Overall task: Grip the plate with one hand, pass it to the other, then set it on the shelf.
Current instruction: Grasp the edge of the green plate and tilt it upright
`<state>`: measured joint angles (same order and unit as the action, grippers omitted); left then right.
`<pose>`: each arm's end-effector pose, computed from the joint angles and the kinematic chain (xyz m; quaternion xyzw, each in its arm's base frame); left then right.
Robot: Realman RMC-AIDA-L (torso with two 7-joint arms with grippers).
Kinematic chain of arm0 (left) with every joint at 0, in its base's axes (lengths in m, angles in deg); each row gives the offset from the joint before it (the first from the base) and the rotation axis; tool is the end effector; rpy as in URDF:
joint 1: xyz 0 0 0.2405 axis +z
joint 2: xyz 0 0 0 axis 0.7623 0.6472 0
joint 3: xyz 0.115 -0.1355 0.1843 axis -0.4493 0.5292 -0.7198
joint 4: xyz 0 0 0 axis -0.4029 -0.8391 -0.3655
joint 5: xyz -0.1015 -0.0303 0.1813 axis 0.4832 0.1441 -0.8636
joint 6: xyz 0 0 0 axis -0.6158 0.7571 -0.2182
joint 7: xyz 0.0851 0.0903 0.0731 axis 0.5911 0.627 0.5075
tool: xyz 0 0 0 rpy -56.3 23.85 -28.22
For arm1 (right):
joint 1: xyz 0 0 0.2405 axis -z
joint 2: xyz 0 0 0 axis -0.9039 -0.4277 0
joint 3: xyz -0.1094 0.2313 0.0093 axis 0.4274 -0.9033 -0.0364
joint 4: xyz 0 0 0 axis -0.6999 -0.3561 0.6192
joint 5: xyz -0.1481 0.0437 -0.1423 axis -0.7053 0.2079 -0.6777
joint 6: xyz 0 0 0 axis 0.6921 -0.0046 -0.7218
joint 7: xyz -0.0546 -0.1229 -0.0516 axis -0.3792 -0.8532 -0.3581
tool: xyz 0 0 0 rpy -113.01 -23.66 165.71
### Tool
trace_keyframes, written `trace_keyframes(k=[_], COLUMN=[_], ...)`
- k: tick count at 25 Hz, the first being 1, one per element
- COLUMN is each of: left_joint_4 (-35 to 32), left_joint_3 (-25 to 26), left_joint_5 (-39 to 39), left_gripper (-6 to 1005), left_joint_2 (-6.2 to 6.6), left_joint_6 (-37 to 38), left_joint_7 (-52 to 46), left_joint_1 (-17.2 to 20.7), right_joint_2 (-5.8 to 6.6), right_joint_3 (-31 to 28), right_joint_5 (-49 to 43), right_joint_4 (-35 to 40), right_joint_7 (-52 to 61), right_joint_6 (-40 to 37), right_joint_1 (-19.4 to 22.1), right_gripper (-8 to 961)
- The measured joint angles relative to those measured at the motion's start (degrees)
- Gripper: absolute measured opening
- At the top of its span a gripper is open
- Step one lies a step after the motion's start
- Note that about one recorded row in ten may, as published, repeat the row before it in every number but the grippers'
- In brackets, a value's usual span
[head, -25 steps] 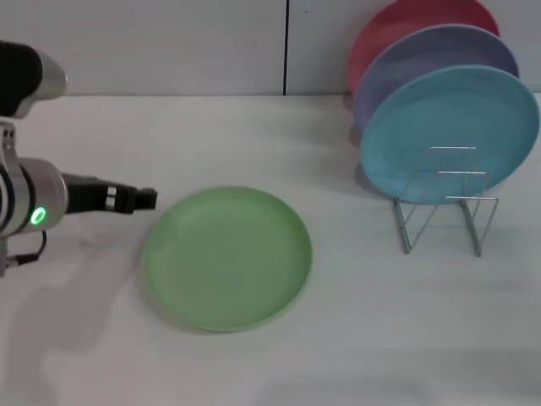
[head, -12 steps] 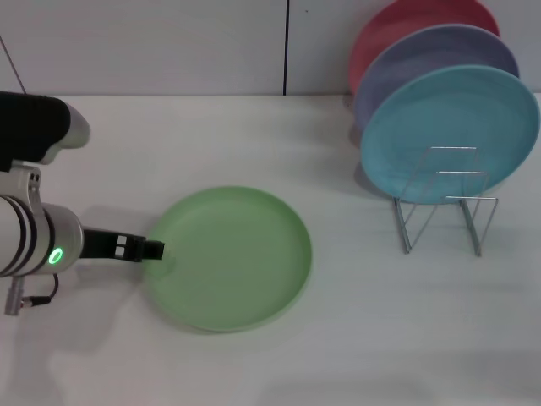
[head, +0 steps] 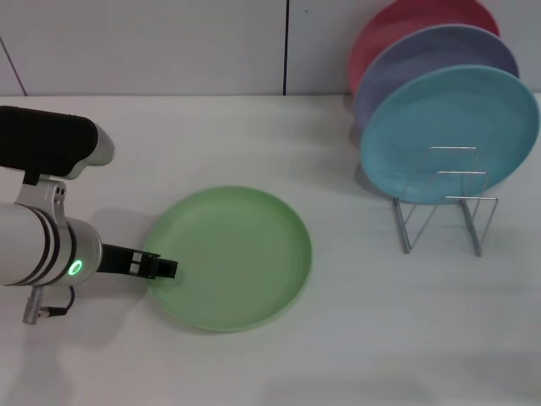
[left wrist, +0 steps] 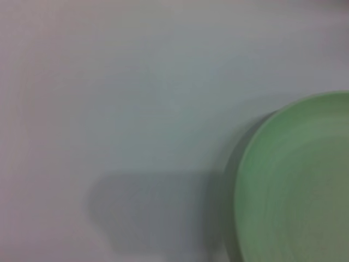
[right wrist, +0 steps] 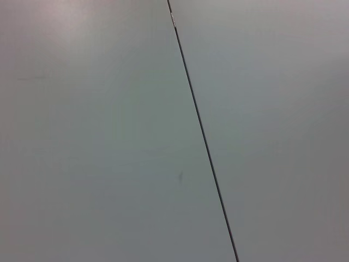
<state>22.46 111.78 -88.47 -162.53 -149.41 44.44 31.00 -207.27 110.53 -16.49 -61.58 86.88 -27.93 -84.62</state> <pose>-0.2188 0.3369 -0.0305 -0.8058 -0.4666 0.0929 0.3525 0.3432 0.2666 0.0723 -0.5188 0.1556 0.4649 0.7004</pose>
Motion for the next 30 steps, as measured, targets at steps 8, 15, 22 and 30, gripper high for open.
trace_keyframes(k=[8,15,22,30], left_joint_4=[-0.3,-1.9,-3.6,-3.8], left_joint_3=[0.0,0.0,0.0,0.1], left_joint_5=[0.0,0.1,0.1,0.5], left_gripper=[819,817,814,812], left_joint_2=[0.00,0.01,0.00,0.00], left_joint_6=[0.0,0.1,0.1,0.0], left_joint_7=[0.0,0.0,0.0,0.0], left_joint_1=[-0.2,-0.9,-1.8,-2.2], right_joint_2=[0.00,0.00,0.00,-0.08], right_joint_3=[0.0,0.0,0.0,0.0], right_joint_5=[0.0,-0.4,-0.6,-0.6], right_joint_4=[-0.1,-0.1,-0.1,-0.1], right_joint_7=[0.0,0.0,0.0,0.0], right_joint_6=[-0.2,-0.3,-0.5,-0.5], right_joint_1=[0.1,0.2,0.3,0.3], right_gripper=[739,739,738,739])
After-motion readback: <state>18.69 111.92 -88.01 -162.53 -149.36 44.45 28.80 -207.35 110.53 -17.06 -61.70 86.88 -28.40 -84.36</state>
